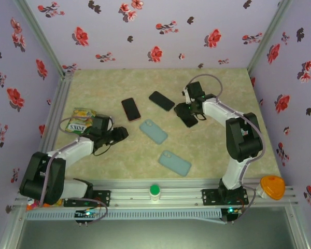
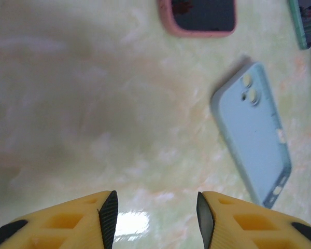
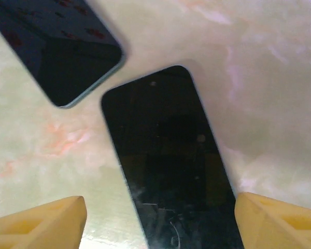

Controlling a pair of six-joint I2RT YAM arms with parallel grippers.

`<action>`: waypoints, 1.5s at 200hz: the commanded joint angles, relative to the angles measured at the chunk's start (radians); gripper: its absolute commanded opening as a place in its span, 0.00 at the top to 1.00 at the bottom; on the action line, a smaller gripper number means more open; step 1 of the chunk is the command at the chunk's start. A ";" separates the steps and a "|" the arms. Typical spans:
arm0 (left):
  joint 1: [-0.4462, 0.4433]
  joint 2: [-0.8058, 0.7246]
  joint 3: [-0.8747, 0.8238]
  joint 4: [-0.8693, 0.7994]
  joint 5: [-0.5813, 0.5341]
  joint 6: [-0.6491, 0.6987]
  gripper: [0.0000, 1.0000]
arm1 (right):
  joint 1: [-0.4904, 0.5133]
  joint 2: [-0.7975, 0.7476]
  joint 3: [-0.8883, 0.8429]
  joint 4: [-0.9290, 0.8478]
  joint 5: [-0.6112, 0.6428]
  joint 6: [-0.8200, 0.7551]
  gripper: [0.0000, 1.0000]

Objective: Put the phone into the phone case

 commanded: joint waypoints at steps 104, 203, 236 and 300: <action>0.004 0.115 0.122 0.135 0.056 0.000 0.47 | -0.023 0.199 0.151 -0.110 -0.014 -0.011 0.09; 0.004 0.111 0.111 0.141 0.059 -0.004 0.47 | 0.045 0.234 0.152 -0.192 0.071 0.008 0.17; 0.005 0.100 0.099 0.147 0.059 -0.007 0.47 | 0.085 0.249 0.155 -0.235 0.153 0.009 0.30; 0.004 0.089 0.095 0.144 0.060 -0.001 0.47 | 0.126 0.253 0.144 -0.239 0.166 0.005 0.22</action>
